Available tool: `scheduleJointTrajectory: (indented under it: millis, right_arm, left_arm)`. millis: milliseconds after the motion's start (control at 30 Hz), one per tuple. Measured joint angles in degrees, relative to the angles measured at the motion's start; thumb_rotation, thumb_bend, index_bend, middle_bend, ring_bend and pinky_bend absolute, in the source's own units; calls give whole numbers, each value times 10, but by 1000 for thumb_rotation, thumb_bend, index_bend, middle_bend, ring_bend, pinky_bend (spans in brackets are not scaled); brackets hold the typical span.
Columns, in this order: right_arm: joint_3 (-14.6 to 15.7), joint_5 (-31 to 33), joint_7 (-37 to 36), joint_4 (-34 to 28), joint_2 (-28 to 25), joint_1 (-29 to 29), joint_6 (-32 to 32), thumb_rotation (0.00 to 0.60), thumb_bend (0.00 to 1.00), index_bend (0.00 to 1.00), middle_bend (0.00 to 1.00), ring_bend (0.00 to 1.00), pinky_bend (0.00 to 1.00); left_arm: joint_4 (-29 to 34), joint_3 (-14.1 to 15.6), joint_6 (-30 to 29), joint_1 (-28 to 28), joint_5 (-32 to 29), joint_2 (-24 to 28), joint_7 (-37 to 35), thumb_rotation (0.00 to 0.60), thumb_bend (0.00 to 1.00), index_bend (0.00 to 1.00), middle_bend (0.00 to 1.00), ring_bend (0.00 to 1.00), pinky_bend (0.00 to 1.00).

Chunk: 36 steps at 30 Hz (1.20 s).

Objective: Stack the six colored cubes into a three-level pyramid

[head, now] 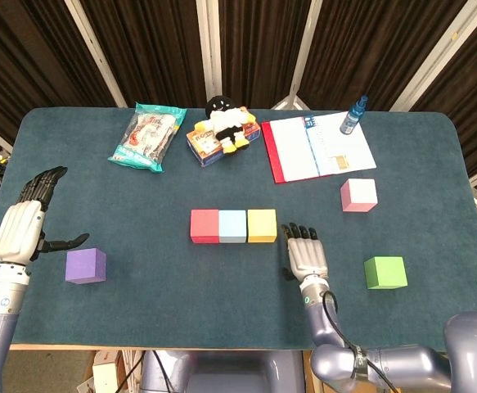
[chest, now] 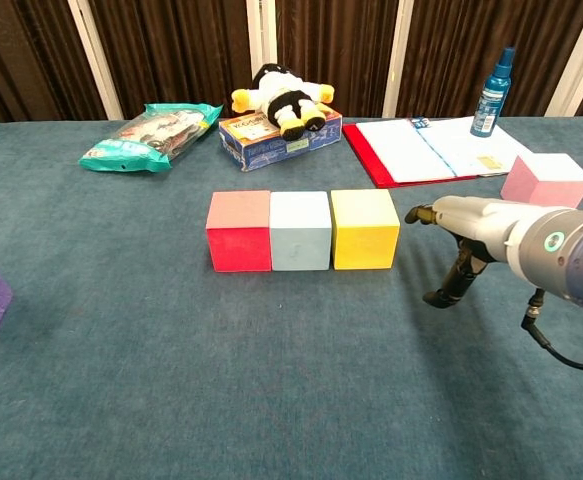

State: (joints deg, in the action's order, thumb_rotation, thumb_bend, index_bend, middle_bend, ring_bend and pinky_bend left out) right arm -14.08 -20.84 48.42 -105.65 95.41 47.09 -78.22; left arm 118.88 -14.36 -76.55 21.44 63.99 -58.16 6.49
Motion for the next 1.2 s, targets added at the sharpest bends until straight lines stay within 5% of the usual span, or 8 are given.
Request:
scheduleJointTrajectory:
  millis: [1200]
  right_arm:
    - [-10,7,15,10,23,8,-4,600,341,0,41,0,0]
  left_arm:
    - [2,-1,1,0,1,2,-5,600,48,0,45,0,0]
